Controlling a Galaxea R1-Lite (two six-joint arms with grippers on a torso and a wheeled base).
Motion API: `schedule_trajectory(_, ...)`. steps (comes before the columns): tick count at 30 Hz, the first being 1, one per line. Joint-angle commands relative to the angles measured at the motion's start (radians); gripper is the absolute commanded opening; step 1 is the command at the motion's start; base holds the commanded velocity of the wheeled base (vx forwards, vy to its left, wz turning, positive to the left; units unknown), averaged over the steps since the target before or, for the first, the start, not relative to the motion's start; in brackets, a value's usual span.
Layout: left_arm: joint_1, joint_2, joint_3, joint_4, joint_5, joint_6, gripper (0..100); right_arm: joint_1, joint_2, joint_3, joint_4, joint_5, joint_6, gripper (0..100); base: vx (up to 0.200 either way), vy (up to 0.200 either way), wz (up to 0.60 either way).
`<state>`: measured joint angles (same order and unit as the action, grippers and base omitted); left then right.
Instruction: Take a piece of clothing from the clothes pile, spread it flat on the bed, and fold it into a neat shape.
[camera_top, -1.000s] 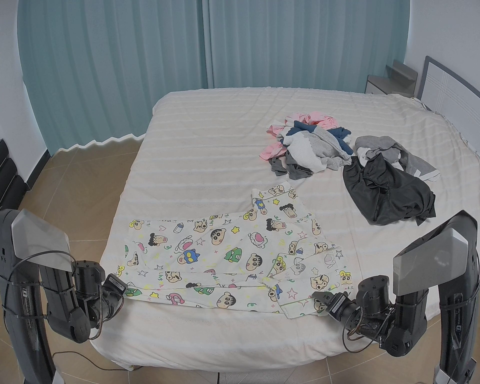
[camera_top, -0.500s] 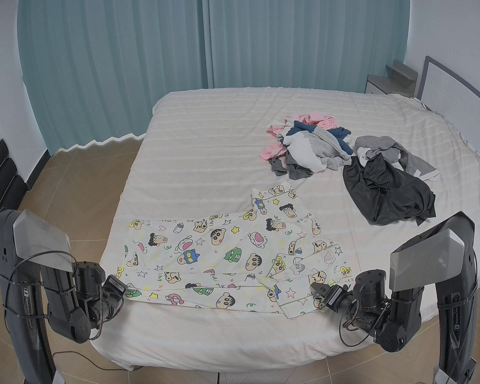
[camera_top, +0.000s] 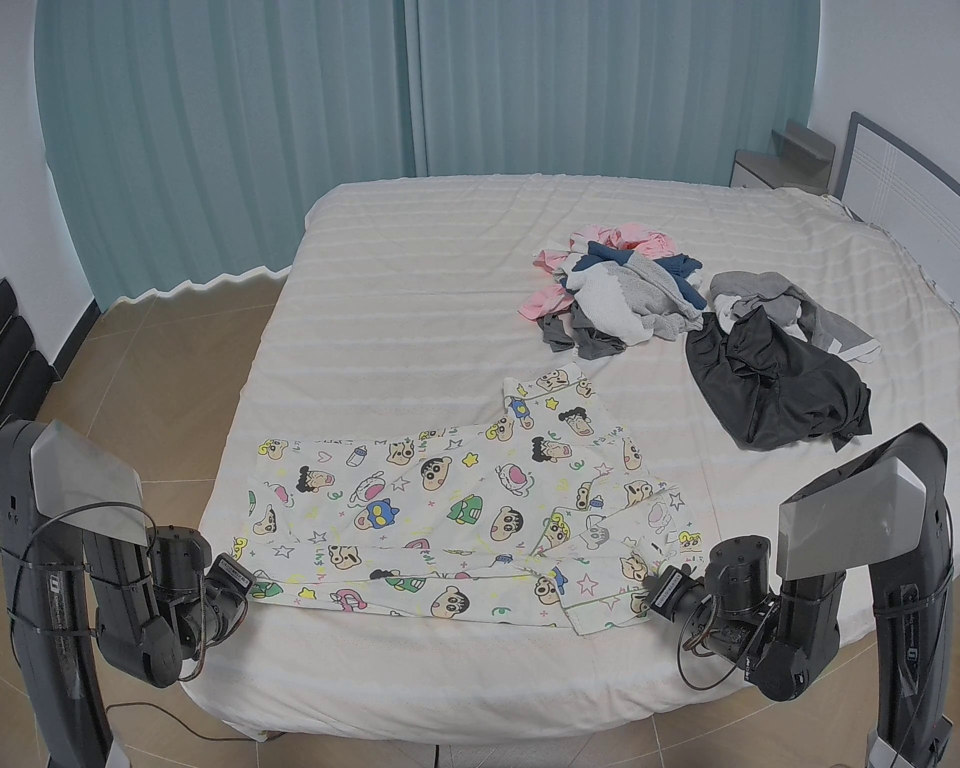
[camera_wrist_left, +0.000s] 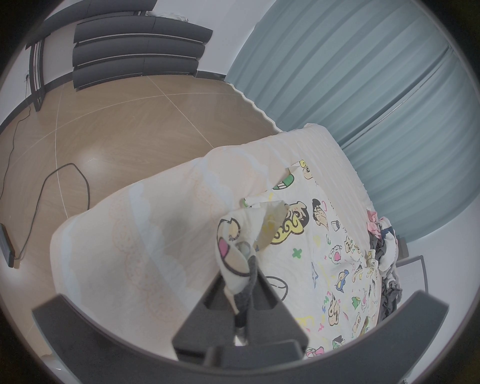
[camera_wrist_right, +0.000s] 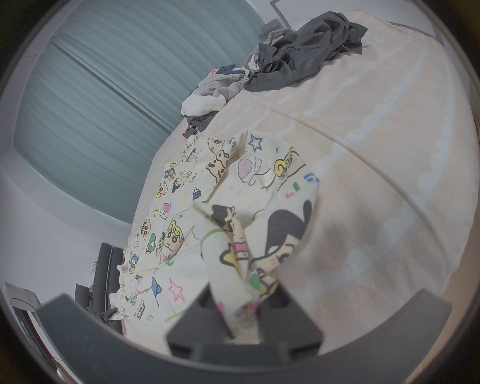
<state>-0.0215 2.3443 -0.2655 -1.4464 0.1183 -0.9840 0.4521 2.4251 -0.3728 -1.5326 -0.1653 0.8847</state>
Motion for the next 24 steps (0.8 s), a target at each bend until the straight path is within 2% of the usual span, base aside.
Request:
schedule_trajectory(1,-0.002,0.004,0.005,0.0,0.0,0.013,0,0.0,0.006,-0.002,0.0,0.0,-0.001,0,0.0,0.0,0.0)
schedule_trajectory(10,-0.006,-0.029,0.031,0.001,0.0,0.027,0,0.0,-0.032,0.012,0.006,0.001,-0.027,0,0.0,0.0,0.0)
schedule_trajectory(11,-0.02,-0.057,0.075,0.003,-0.005,0.076,0,0.0,-0.058,0.026,0.015,0.003,-0.032,0,0.0,0.0,0.0)
schedule_trajectory(14,-0.034,-0.074,0.115,0.003,-0.003,0.117,0,0.0,-0.083,0.048,0.017,0.01,-0.032,0,0.0,0.0,0.0)
schedule_trajectory(24,-0.032,-0.072,0.181,0.012,-0.003,0.13,0,0.0,-0.12,0.129,0.017,0.035,-0.033,0,0.0,0.0,0.0)
